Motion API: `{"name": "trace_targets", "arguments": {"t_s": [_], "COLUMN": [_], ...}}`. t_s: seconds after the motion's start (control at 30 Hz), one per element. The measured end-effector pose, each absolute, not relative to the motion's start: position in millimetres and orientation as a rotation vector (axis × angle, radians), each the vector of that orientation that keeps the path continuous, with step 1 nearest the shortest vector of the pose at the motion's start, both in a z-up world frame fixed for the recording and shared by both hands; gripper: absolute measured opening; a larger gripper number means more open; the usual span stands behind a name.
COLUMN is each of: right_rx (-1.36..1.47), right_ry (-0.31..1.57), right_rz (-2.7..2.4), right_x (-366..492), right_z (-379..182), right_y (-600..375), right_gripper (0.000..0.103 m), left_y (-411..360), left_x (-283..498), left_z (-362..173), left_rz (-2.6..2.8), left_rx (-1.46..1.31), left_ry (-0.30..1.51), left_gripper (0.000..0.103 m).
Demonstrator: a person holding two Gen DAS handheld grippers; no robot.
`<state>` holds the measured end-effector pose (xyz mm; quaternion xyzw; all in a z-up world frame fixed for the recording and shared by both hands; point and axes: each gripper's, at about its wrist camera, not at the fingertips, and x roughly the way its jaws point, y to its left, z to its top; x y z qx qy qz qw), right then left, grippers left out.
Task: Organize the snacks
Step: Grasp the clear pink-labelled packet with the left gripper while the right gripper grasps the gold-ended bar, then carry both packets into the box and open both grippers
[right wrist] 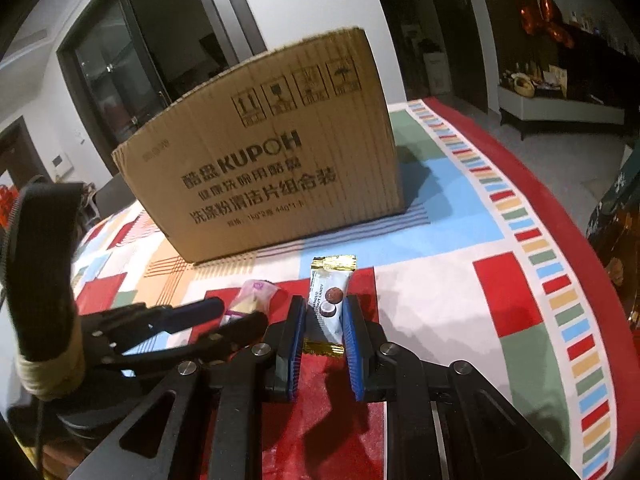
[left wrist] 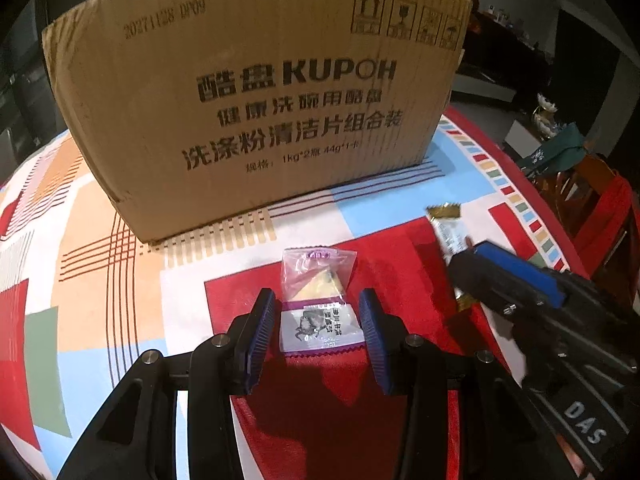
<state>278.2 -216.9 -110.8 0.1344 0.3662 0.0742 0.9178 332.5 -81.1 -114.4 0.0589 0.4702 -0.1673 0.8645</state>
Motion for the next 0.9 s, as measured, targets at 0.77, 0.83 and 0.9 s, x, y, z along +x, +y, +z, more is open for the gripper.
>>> {"name": "trace_targets", "arguments": {"t_s": [0.77, 0.83, 0.9], "right_rx": [0.306, 0.306, 0.306], "right_ry": [0.701, 0.685, 0.67], "right_rz": [0.184, 0.188, 0.192], "right_x": [264.3, 260.2, 256.7], "right_z": [-87.4, -80.3, -73.2], "right_y": [-223.1, -223.3, -224.0], "right_gripper": [0.021, 0.021, 0.021], "left_y": [-64.8, -60.9, -57.7], "left_x": [303.1, 298.1, 293.4], "left_z": [-66.8, -57.0, -46.5], "left_rz": [-0.31, -0.306, -0.306], "left_rx": [0.024, 0.011, -0.005], "left_ry": [0.86, 0.836, 0.812], "left_gripper": [0.034, 0.034, 0.034]}}
